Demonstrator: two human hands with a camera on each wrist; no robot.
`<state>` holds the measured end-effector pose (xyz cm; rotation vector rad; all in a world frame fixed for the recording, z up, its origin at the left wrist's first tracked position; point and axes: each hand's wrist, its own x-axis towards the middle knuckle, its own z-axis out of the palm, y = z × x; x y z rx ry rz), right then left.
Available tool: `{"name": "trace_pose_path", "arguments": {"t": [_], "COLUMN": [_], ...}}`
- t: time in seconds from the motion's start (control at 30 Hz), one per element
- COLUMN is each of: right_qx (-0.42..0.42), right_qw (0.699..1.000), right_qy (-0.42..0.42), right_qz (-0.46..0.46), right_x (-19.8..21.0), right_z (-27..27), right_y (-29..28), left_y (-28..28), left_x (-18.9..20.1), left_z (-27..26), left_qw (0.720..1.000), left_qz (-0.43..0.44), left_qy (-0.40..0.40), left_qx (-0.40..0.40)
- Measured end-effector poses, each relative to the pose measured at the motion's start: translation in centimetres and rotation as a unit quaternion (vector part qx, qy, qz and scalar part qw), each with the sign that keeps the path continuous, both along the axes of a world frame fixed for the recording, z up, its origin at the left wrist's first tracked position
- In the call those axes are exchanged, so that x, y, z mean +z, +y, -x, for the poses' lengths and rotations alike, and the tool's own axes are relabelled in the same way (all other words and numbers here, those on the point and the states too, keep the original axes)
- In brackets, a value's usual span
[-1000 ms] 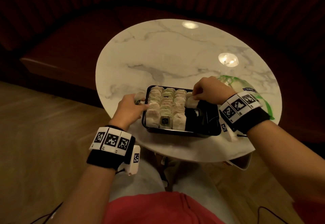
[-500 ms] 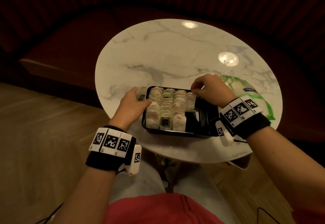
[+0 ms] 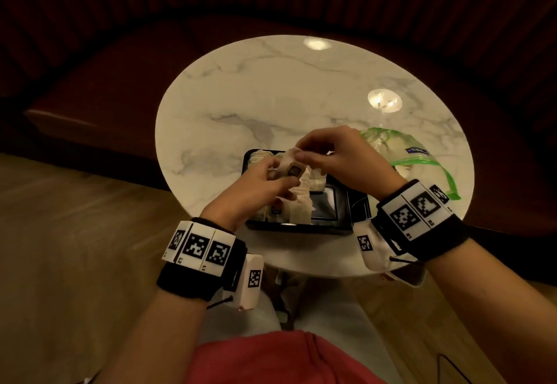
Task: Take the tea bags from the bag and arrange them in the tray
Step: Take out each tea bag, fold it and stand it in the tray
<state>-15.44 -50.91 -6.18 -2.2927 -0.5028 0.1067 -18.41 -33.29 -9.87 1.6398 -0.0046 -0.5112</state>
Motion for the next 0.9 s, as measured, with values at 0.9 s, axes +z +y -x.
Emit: {"name": "trace_pose_path", "arguments": {"t": [0.9], "right_qx": [-0.113], "right_qw": [0.961], "right_qy": [0.070], "right_qz": [0.243], "right_x": [-3.0], "right_z": [-3.3], "right_y": [-1.6], "left_y": [3.9], "left_x": [-3.5], "left_z": [-0.9], "left_qw": [0.952], "left_qz": [-0.260], "left_qy": [-0.102], "left_qx": [0.122]}}
